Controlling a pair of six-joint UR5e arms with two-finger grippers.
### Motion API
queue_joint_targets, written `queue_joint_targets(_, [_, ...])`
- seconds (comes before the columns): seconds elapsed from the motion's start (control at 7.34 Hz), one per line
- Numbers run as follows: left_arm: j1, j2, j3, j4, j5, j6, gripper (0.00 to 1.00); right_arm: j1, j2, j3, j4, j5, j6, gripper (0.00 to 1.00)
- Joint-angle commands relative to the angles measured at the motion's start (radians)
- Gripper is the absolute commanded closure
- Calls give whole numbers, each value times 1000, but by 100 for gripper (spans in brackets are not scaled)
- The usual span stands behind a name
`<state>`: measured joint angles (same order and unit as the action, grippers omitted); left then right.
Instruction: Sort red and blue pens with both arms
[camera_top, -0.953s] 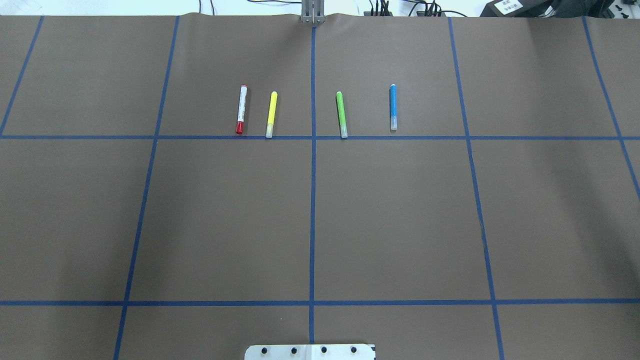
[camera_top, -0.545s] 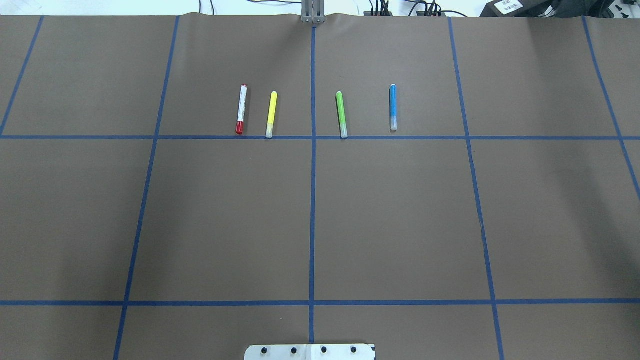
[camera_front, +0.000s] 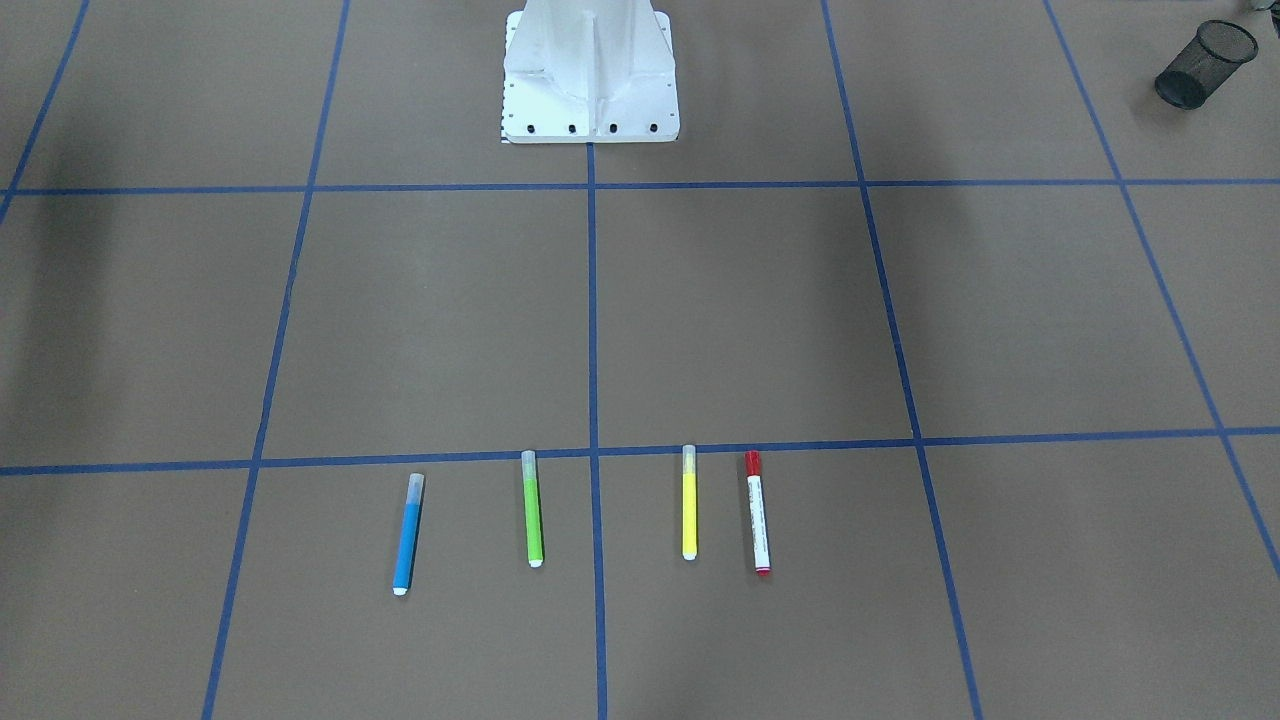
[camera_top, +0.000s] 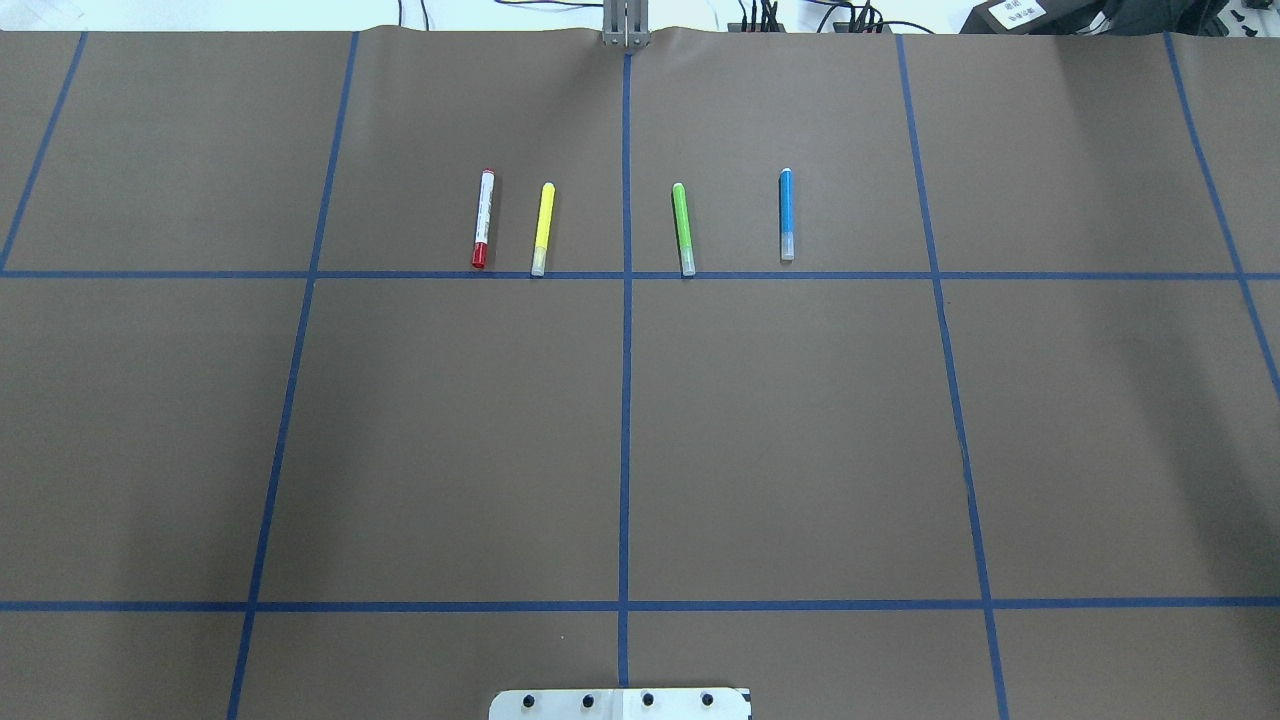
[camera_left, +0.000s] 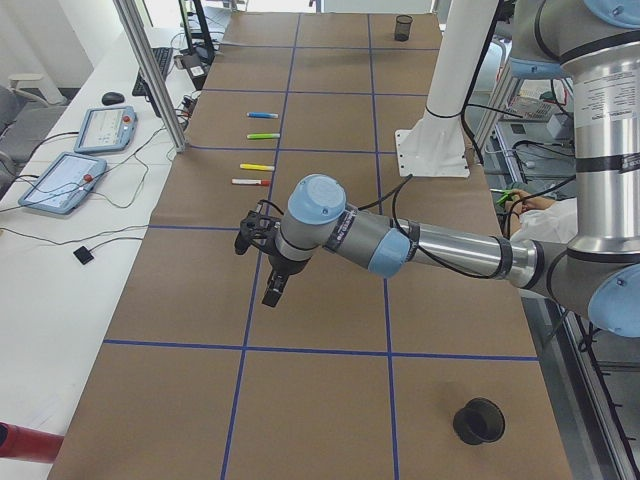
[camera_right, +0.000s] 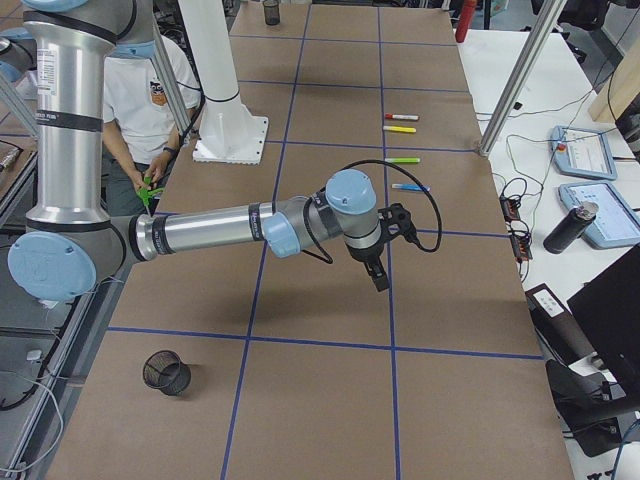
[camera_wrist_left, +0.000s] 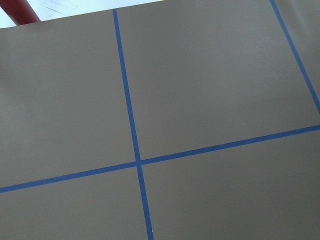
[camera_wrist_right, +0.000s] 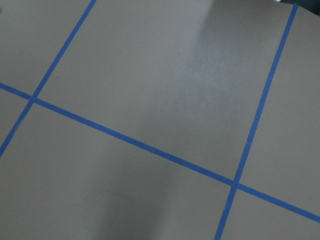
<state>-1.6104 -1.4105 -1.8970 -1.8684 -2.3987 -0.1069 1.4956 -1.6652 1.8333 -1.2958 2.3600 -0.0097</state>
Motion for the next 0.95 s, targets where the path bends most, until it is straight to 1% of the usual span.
queue_joint_targets(0.0, [3, -5, -7, 8, -109, -48, 1, 0, -13, 0, 1, 40, -1, 0])
queue_joint_targets(0.14, [42, -69, -14, 11, -103, -118, 6, 0, -22, 6, 3, 50, -6, 0])
queue_joint_targets(0.27, [135, -126, -4, 12, -90, -196, 3, 0, -22, 6, 1, 50, 2, 0])
queue_joint_targets(0.41, [232, -218, 6, 17, -57, -256, 1, -2, -22, 4, 1, 47, 14, 0])
queue_joint_targets(0.68, [364, -290, 19, 17, -16, -441, 1, -11, -19, 1, 1, 42, 89, 0])
queue_joint_targets(0.82, [453, -364, 25, 20, 106, -556, 0, -14, -21, -9, 1, 41, 103, 0])
